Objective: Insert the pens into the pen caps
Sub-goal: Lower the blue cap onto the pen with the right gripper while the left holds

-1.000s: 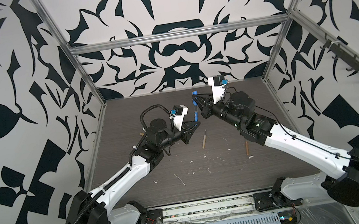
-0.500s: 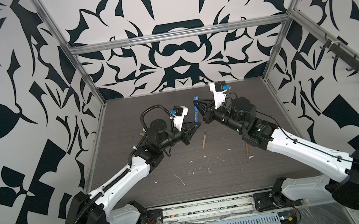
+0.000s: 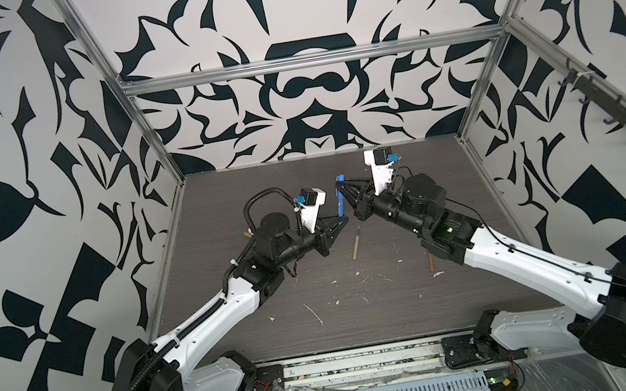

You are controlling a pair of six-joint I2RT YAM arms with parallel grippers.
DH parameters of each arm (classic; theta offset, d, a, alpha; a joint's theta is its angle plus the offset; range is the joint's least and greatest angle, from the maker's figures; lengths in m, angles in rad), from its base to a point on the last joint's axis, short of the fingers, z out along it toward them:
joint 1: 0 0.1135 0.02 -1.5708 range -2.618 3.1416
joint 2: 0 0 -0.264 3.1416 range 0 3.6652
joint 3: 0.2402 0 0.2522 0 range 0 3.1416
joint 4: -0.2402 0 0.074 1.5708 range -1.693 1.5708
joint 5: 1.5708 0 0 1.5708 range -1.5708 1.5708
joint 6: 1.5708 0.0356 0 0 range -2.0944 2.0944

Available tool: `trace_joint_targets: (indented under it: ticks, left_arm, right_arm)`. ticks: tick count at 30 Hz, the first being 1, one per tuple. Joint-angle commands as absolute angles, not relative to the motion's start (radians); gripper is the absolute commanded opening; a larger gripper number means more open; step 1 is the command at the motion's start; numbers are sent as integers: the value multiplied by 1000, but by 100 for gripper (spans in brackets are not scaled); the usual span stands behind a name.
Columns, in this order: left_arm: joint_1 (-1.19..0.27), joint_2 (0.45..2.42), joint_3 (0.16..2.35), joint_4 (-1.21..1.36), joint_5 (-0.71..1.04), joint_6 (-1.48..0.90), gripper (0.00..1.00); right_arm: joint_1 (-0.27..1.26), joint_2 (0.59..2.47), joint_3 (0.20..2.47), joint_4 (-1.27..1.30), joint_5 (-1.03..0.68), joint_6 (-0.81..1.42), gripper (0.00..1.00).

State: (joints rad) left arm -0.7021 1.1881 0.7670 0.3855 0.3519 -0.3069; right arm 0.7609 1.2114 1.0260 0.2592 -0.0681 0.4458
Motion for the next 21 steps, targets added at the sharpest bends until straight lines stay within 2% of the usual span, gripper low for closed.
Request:
trace_joint_targets:
  ticks: [1,11,17,21]
  left_arm:
    - [-697,1144,773,530,297,-302,3]
    - [-697,1143,769,532,297,-252,3]
    - [-697,1147,765,529,280,-223,3]
    - [-697,1153,767,522,277,-199,2]
  right_arm:
    - [777,1189,991,157,-171,472,15]
    - [777,1138,1081,37,-172,474,35]
    - [777,1101,1131,-83,-172,464,37]
    - [777,1104,1233,-207,-143,425,33]
